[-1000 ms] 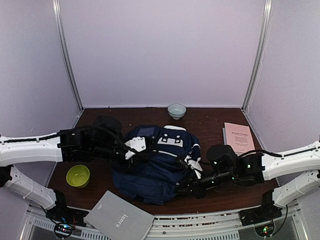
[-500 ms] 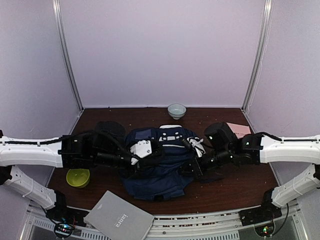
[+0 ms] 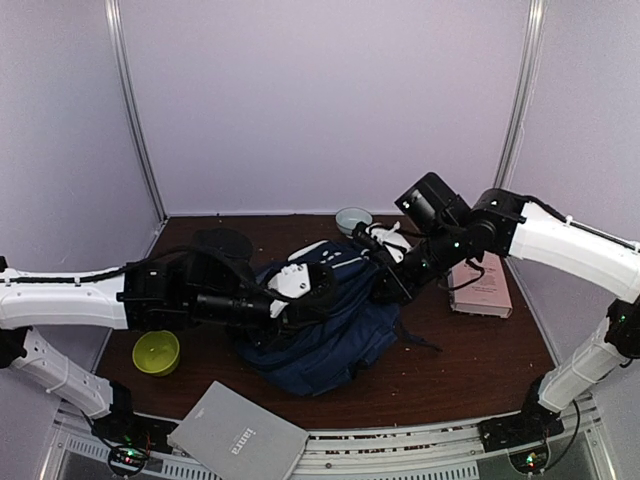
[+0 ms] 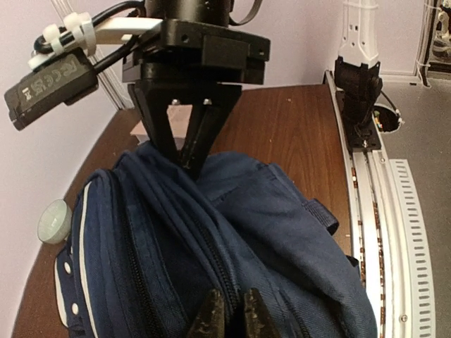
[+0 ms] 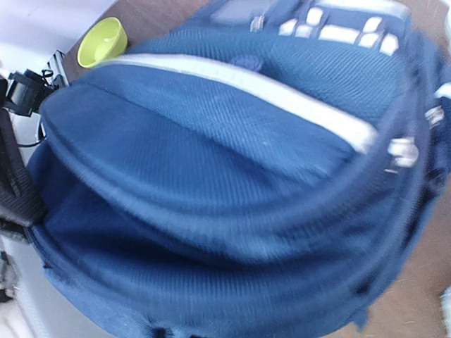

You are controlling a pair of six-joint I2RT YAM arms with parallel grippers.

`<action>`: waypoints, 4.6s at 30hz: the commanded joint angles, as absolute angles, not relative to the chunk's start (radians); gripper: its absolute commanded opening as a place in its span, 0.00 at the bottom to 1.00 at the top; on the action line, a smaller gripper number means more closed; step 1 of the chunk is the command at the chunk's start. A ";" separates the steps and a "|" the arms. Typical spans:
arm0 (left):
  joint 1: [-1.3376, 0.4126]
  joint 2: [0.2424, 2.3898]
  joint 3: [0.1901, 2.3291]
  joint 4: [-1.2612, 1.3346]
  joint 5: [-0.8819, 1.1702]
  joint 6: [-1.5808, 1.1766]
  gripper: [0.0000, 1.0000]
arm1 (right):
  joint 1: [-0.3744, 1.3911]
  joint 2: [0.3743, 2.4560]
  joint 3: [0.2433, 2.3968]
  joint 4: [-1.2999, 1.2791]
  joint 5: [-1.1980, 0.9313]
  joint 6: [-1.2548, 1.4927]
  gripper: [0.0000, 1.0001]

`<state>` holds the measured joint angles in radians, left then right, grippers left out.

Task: Pack the student bag
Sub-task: Adjust the student bag at the center of the board.

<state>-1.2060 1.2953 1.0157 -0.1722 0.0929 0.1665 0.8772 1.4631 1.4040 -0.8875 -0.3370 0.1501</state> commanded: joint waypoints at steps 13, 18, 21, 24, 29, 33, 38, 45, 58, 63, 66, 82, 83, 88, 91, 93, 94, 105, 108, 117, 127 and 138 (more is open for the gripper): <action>-0.992 1.031 1.207 -0.129 0.278 -0.019 0.85 | 0.853 1.397 1.853 -0.930 0.127 -0.375 0.00; -0.747 1.177 1.267 -0.228 0.211 -0.119 0.71 | 0.854 1.353 1.811 -0.872 0.095 -0.405 0.00; -0.690 1.282 1.249 -0.229 0.191 -0.128 0.62 | 0.853 1.323 1.758 -0.829 0.097 -0.406 0.00; -0.692 1.378 1.196 -0.157 0.285 -0.127 0.54 | 0.851 1.298 1.694 -0.776 0.117 -0.412 0.00; -0.821 1.448 1.116 0.027 0.355 -0.082 0.46 | 0.850 1.302 1.691 -0.704 0.178 -0.426 0.00; -0.932 1.483 1.158 0.053 0.322 0.003 0.45 | 0.850 1.338 1.782 -0.655 0.230 -0.462 0.00; -1.038 1.519 1.163 0.211 0.352 0.028 0.45 | 0.851 1.360 1.854 -0.550 0.207 -0.520 0.00; -1.153 1.582 1.267 0.228 0.397 0.117 0.47 | 0.853 1.395 1.929 -0.458 0.118 -0.614 0.00; -1.063 1.331 1.639 -0.500 0.235 0.360 0.44 | 0.859 1.247 1.863 -0.488 -0.236 -0.720 0.00; -0.916 1.357 1.742 -0.616 0.435 0.439 0.75 | 0.917 1.212 1.798 -0.517 -0.322 -0.762 0.00; -0.916 1.464 1.888 -0.768 0.505 0.600 0.83 | 0.928 1.218 1.793 -0.532 -0.336 -0.751 0.00; -0.940 1.888 2.288 -0.929 0.649 0.700 0.91 | 0.945 1.165 1.680 -0.510 -0.285 -0.726 0.00; -0.950 1.897 2.289 -0.919 0.660 0.693 0.91 | 0.945 1.168 1.678 -0.509 -0.284 -0.726 0.00; -1.001 1.887 2.257 -0.806 0.665 0.676 0.98 | 0.946 1.169 1.646 -0.500 -0.281 -0.722 0.00; -1.018 1.888 2.245 -0.737 0.663 0.666 0.98 | 0.945 1.157 1.621 -0.483 -0.283 -0.720 0.00; -1.020 1.890 2.227 -0.706 0.702 0.664 0.97 | 0.946 1.147 1.610 -0.478 -0.282 -0.716 0.00; -1.020 1.891 2.216 -0.695 0.722 0.663 0.95 | 0.946 1.143 1.605 -0.476 -0.282 -0.715 0.00; -1.097 1.929 2.148 -0.598 0.765 0.698 0.46 | 0.946 1.132 1.564 -0.448 -0.305 -0.699 0.00; -1.097 1.929 2.146 -0.588 0.747 0.665 0.14 | 0.945 1.123 1.554 -0.439 -0.303 -0.691 0.00; -1.076 1.725 1.823 -0.274 0.449 0.491 0.00 | 0.932 1.050 1.464 -0.371 -0.280 -0.670 0.00; -1.025 1.503 1.648 -0.096 0.117 0.367 0.00 | 0.837 1.191 1.736 -0.231 -0.115 -0.593 0.00; -1.138 1.466 1.684 0.072 0.013 0.322 0.00 | 0.868 1.570 2.297 -0.045 -0.292 -0.408 0.00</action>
